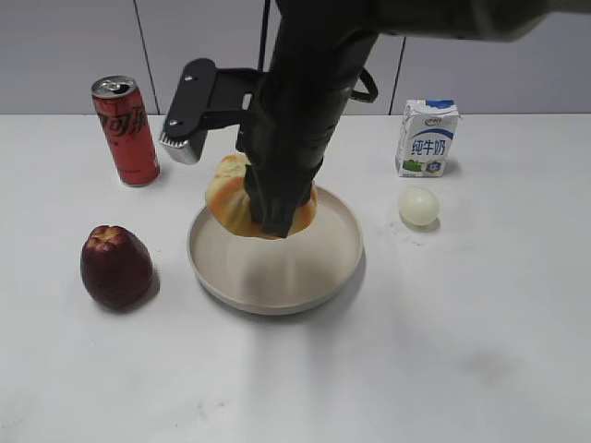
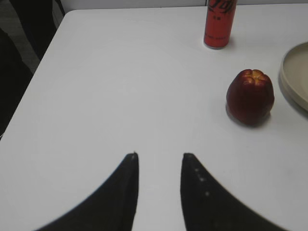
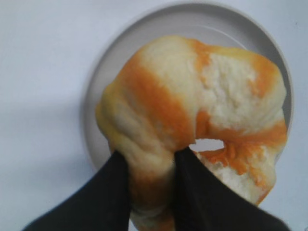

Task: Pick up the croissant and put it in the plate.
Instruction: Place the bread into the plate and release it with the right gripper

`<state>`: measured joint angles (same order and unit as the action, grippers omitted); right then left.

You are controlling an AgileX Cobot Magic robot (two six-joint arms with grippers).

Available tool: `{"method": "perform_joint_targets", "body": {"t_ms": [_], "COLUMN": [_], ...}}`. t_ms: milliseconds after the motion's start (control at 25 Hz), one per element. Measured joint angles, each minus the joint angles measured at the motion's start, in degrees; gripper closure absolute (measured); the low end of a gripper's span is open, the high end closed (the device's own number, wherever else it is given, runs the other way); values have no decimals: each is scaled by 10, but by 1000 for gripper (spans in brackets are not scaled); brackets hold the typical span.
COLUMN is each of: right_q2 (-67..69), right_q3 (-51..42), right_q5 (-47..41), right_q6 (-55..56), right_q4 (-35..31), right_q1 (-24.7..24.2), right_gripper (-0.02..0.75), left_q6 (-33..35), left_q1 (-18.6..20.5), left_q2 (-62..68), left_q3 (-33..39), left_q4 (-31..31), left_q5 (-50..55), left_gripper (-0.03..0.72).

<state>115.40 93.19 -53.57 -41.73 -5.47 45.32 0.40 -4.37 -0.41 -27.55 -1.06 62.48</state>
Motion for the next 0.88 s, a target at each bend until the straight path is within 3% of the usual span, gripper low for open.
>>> {"method": "perform_joint_targets", "body": {"t_ms": [280,360,480,520,720,880], "right_q2": [122,129,130,130,96,34], "right_q3": [57,57,60,60,61,62], "right_q5": [-21,-24,-25,-26,-48,-55], "right_q6": [7,8,9,10,46,149], "right_q4": [13,12,13,14,35,82], "right_q1": [-22,-22,-22,-22,-22,-39], "right_gripper": [580,475,195,145,154,164], "left_q6": [0,0,0,0,0,0], "left_q1": [0,0,0,0,0,0], "left_q2": [0,0,0,0,0,0], "left_q3": [0,0,0,0,0,0], "left_q4": [0,0,0,0,0,0], "left_q5": [0,0,0,0,0,0], "left_gripper": [453,453,453,453,453,453]}}
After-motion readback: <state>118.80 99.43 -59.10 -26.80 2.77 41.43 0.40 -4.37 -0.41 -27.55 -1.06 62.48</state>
